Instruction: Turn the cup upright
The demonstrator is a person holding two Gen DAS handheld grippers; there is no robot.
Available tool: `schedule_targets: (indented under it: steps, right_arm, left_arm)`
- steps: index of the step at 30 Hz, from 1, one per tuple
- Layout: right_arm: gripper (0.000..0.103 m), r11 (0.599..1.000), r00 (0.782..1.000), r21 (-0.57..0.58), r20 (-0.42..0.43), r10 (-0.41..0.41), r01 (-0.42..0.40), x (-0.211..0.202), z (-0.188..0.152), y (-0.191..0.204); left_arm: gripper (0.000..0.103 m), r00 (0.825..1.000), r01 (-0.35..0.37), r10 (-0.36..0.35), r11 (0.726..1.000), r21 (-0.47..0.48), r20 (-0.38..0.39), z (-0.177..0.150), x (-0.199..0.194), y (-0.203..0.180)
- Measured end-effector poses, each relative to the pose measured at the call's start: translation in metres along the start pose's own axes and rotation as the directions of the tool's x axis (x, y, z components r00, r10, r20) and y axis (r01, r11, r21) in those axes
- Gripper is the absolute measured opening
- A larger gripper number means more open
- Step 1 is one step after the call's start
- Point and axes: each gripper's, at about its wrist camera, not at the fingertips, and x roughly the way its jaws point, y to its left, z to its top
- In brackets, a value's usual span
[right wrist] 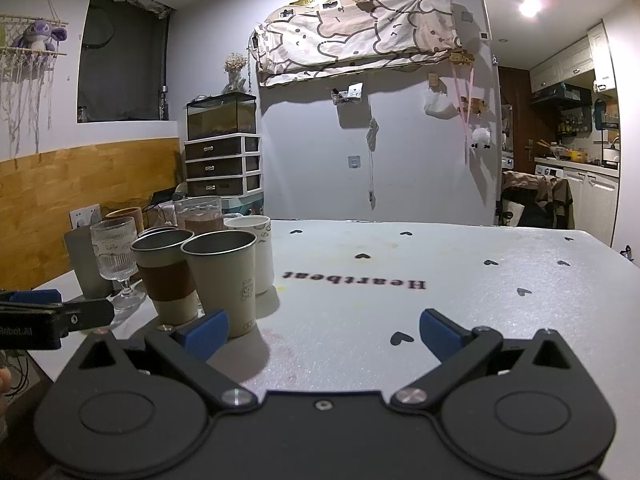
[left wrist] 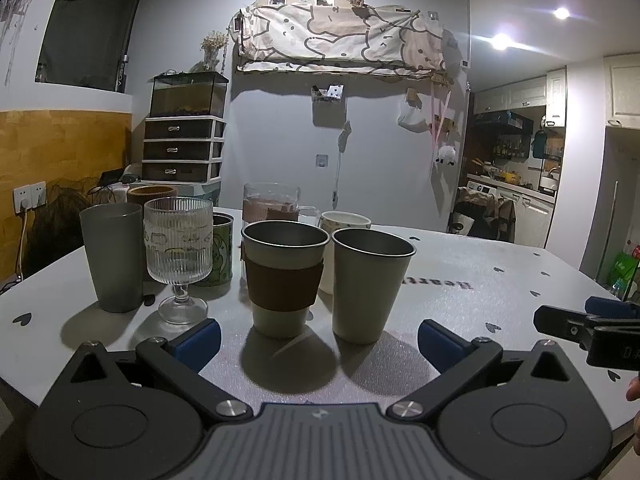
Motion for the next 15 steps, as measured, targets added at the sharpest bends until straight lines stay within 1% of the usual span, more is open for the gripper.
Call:
schedule_targets:
  steps: [15]
  right_arm:
    - [0.103,1.0,1.0,0.001,0.0,0.0,0.0,-0.0001,0.0001,-0.0003]
  left_arm:
    - [0.103,1.0,-0.001,0.001,1.0,0.001,-0.009,-0.0015,0.0035,-0.0001]
